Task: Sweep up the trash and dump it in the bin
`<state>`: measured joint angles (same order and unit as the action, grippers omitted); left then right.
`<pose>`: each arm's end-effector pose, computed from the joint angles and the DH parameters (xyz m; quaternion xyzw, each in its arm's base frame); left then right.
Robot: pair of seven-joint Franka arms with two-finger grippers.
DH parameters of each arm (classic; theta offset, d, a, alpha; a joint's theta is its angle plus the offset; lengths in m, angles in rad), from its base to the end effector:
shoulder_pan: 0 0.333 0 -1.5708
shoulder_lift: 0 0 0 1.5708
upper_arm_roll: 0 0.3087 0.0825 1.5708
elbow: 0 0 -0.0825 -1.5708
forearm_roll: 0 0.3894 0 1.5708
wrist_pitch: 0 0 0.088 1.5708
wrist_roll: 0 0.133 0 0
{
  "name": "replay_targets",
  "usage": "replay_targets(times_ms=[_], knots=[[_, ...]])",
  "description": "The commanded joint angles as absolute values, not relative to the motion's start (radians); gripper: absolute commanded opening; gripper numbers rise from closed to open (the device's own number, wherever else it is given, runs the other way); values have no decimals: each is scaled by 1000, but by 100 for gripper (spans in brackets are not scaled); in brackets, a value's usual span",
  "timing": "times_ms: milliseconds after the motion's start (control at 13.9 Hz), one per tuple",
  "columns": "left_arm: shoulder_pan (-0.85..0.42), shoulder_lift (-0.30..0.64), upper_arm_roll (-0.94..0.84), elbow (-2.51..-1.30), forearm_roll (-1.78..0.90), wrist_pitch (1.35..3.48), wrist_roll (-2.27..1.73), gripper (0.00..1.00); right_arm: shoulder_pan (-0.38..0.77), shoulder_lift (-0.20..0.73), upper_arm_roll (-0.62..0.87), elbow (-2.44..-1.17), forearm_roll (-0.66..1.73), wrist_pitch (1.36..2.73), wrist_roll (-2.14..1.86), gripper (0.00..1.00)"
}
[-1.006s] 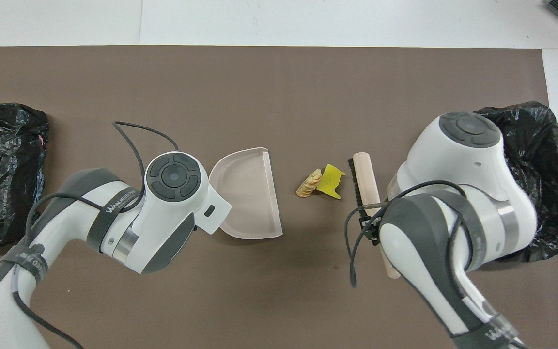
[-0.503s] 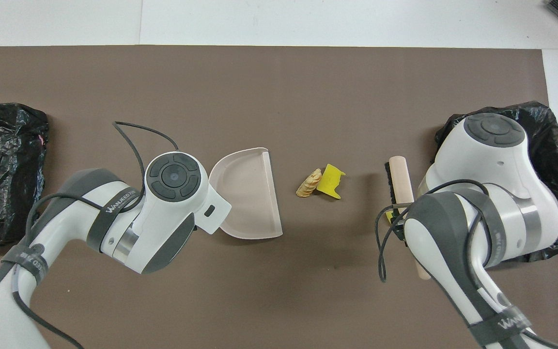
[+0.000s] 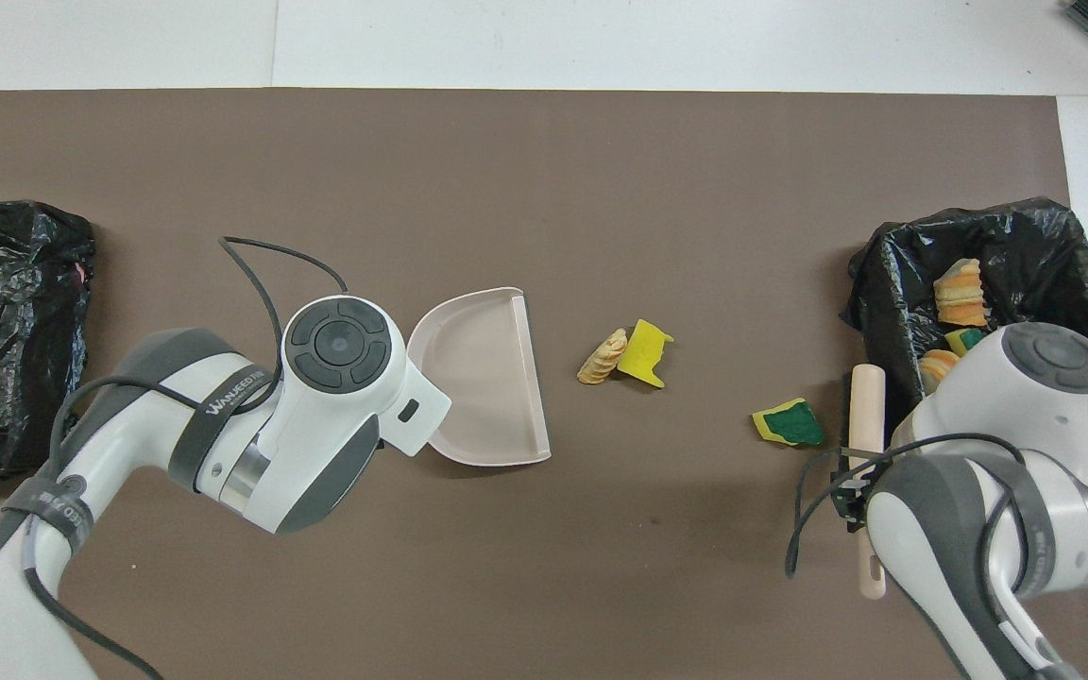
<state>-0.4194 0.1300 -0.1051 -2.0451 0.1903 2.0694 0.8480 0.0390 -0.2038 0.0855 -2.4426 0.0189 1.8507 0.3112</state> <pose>0.4950 -0.2694 0.3348 -0.7380 0.6687 0.0632 0.0648 0.4030 0.0514 0.3189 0.9762 -0.0983 -0.1886 0.0416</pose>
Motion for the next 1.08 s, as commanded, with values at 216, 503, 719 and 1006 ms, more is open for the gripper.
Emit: replay_targets(times_ms=[216,503,719,1006], knots=[[-416,104,-98,-2080,207,2105,827,0,158,-144,94,-2387,26,1933,341,0],[-416,104,-98,-2080,206,2105,827,0,221,-23,97,-2252,31,1925,324,0],[-416,104,-98,-2080,206,2103,827,0,256,57,98,-2162,92,1927,287,0],[-416,104,-98,-2080,206,2103,827,0,320,101,100,-2068,172,1910,219,0]])
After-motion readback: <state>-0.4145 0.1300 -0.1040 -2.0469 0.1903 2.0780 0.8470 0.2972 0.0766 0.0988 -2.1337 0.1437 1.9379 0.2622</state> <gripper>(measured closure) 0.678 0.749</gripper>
